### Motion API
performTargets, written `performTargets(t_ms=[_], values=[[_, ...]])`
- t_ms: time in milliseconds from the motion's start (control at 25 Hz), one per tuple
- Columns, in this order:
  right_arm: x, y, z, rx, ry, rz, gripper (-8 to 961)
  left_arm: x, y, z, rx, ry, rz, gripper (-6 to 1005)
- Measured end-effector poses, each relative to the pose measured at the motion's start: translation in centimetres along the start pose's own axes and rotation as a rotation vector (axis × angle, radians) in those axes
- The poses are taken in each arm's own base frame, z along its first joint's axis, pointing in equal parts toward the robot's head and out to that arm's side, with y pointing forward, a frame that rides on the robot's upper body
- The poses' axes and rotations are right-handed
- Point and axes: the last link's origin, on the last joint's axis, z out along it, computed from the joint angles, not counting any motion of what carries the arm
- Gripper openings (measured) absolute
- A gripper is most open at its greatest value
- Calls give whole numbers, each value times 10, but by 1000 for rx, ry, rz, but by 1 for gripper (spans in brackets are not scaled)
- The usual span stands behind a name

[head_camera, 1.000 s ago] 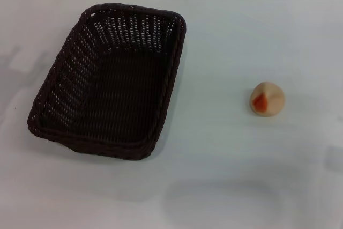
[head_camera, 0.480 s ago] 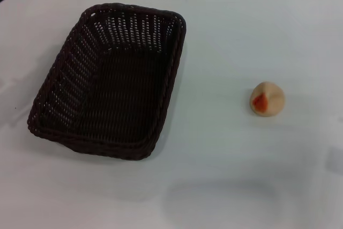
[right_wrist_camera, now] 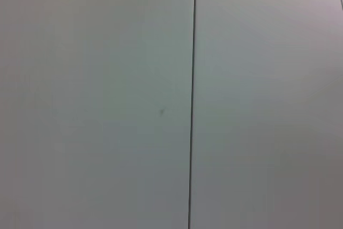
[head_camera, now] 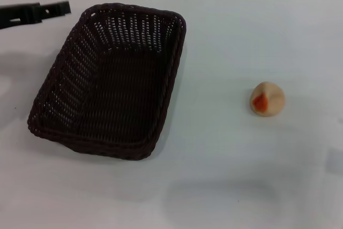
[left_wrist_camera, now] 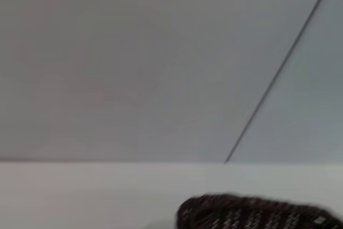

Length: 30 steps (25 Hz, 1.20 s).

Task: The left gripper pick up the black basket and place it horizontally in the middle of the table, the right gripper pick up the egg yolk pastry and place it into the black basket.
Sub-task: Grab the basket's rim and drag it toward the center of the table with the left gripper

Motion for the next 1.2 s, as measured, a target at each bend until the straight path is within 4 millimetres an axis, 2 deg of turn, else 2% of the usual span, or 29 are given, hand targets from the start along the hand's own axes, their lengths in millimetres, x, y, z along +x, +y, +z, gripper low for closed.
performTargets(t_ms=[200,520,960,1200], values=[[0,0,0,0,-1,0,649,4,10,18,83,-110,82,798],[0,-2,0,6,-2,-5,650,4,20,34,144,-200,153,793],[1,-3,0,10,-1,-8,650,-2,23,42,173,-257,196,787],[1,-3,0,10,0,-8,649,-14,20,46,190,-309,211,784]])
